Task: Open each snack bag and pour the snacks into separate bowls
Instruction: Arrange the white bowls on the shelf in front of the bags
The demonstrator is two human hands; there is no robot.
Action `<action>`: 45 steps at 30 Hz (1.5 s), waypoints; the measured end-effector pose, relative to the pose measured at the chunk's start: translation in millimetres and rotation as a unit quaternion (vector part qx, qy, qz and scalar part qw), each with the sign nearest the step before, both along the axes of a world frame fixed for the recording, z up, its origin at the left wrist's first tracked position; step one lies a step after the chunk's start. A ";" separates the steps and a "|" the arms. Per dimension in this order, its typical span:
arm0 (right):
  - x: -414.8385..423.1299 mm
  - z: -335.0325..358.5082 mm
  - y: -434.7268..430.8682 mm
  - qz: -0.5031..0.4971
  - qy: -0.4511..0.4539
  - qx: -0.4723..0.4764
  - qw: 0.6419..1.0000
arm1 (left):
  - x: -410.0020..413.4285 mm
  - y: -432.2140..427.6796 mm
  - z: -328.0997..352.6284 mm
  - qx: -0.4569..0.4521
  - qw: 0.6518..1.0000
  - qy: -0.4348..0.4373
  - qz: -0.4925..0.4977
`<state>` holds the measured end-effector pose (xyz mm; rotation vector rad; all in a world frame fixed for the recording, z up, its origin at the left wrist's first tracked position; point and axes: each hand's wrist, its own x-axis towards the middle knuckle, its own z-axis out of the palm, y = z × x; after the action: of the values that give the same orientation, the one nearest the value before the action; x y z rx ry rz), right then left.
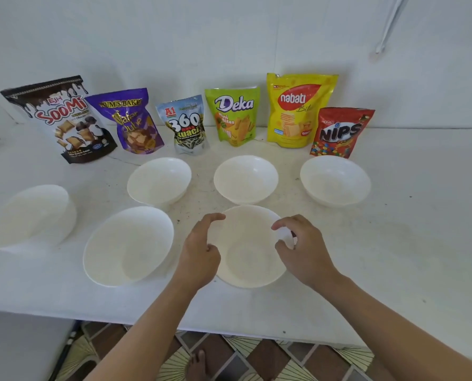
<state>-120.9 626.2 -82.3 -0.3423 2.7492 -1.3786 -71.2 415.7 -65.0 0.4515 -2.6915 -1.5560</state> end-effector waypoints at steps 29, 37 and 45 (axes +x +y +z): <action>-66.1 106.2 -204.4 0.098 0.058 -0.156 0.981 | -19.4 -181.2 106.1 0.010 0.979 0.144 0.144; -54.1 96.8 -330.1 0.185 0.047 -0.128 0.973 | 31.9 -294.1 95.8 -0.043 0.962 0.129 0.238; -41.8 53.5 -431.4 0.239 -0.032 -0.005 0.970 | 59.3 -376.2 38.4 -0.081 0.954 0.026 0.287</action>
<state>-162.7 194.9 -28.8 -0.8737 2.3812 -1.2439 -11.9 39.5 -26.6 1.0469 -2.3121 -1.1535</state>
